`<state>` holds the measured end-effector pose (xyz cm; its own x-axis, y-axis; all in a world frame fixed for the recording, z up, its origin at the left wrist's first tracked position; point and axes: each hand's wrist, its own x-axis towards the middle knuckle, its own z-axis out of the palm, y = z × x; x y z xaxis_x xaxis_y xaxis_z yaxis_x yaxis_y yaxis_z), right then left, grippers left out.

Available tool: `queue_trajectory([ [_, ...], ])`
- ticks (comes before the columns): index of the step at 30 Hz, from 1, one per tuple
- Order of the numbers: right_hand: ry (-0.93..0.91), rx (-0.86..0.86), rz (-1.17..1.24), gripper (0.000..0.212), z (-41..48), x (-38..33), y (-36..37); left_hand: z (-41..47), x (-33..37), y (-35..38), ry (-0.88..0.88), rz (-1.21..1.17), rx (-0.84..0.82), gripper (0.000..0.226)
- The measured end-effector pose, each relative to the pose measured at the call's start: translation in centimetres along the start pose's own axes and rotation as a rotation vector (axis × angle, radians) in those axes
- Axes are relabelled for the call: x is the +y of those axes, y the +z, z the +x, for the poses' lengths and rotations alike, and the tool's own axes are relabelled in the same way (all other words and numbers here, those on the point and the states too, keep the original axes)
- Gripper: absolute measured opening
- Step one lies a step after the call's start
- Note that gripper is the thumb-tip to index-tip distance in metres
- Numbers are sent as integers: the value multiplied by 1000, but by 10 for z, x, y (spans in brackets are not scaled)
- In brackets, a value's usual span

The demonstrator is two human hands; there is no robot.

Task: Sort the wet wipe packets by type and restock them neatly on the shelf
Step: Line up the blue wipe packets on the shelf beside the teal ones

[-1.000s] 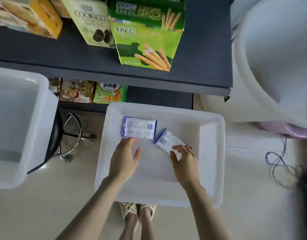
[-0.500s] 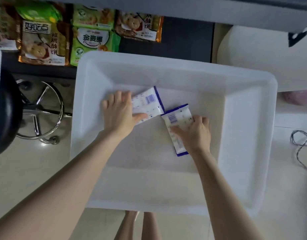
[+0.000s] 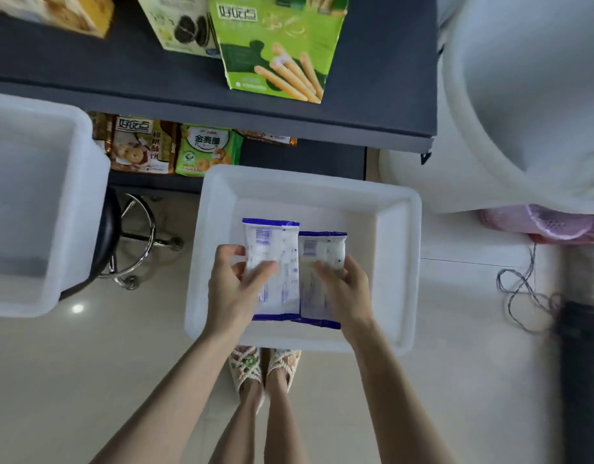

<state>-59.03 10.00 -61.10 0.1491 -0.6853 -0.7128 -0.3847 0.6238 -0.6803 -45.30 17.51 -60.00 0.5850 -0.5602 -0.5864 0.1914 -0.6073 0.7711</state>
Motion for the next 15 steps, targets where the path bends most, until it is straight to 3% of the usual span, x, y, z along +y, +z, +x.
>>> queue_trajectory([
  [4, -59, -221, 279, 21, -83, -75, -11, -72, 77, -25, 121, -187, -46, 47],
  [10, -76, -427, 434, 59, -188, -178, -21, -154, 185, -53, 454, -81, 0, 50],
  [15, -347, -513, 293, 47, -271, -274, -34, -224, 287, -79, 582, 15, -56, 77],
])
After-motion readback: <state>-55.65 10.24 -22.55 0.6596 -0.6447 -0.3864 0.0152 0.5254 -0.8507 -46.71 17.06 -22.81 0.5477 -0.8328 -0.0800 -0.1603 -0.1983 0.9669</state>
